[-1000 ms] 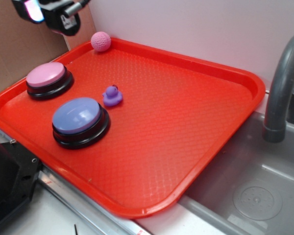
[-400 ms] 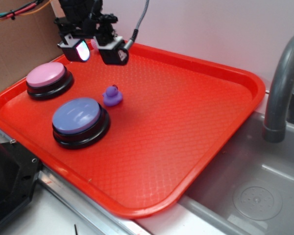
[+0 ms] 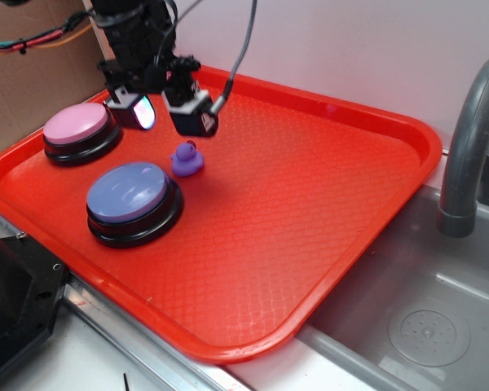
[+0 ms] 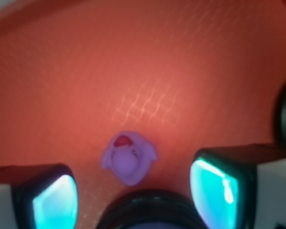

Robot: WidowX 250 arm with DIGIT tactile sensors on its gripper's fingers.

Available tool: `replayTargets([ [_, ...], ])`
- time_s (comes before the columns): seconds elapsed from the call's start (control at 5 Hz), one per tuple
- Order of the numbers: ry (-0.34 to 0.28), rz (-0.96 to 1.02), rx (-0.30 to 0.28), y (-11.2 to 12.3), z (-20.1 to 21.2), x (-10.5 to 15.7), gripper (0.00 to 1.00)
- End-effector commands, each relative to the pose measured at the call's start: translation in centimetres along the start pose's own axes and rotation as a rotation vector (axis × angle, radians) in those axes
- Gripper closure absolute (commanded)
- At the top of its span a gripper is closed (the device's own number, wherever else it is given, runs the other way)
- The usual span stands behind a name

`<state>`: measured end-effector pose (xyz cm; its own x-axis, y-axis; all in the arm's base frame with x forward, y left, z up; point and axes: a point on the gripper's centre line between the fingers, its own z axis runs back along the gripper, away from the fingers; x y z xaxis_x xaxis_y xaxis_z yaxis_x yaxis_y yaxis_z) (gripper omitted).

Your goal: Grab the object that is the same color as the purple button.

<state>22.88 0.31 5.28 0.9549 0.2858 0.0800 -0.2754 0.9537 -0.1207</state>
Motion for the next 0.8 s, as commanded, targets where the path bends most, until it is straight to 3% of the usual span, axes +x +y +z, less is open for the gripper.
replayTargets([
  [0.0,0.001,-0.053,0.024,-0.36,-1.69,0.95,0.0],
  [0.2,0.01,-0.048,0.066,-0.62,-1.78,0.93,0.65],
  [0.4,0.036,-0.06,0.079,-0.66,-2.64,0.84,1.0],
  [0.6,0.04,-0.076,0.095,-0.5,-2.3,1.01,1.0],
])
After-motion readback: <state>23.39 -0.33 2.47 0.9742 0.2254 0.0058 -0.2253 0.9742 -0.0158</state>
